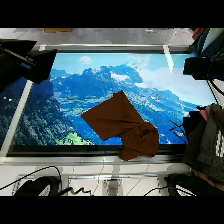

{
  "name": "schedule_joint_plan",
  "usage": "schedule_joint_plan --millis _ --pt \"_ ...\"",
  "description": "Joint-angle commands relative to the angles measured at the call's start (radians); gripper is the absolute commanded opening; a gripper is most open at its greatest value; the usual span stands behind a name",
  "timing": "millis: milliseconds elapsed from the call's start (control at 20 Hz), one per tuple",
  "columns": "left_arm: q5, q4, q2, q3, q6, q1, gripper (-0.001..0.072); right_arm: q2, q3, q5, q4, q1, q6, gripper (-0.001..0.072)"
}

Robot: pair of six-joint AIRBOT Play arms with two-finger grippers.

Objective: Fold the clothes and pants, and hang the long-sleeved shirts on hangers.

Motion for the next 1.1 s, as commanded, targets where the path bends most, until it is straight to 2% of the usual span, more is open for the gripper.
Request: schedule_joint_plan --millis 0,700,950,1050 --pt "0.0 0.0 0.0 0.0 0.0 0.0 0.0687 0.0 0.0 0.0 0.0 0.001 0.0 0.001" --pt "0.0 -0.002 0.0 0.0 -0.001 0.0 0.0687 0.0 0.0 0.0 0.0 0.001 0.0 0.001" --pt "0.001 -0.166 -0.001 0.0 -0.003 0.0 0.0687 0.0 0.0 -0.05 0.0 0.001 0.0 0.001" --pt "-0.01 -0.146 -0.001 0.0 -0.003 0.0 0.0685 0.0 0.0 -0.061 0.0 0.001 0.0 0.001"
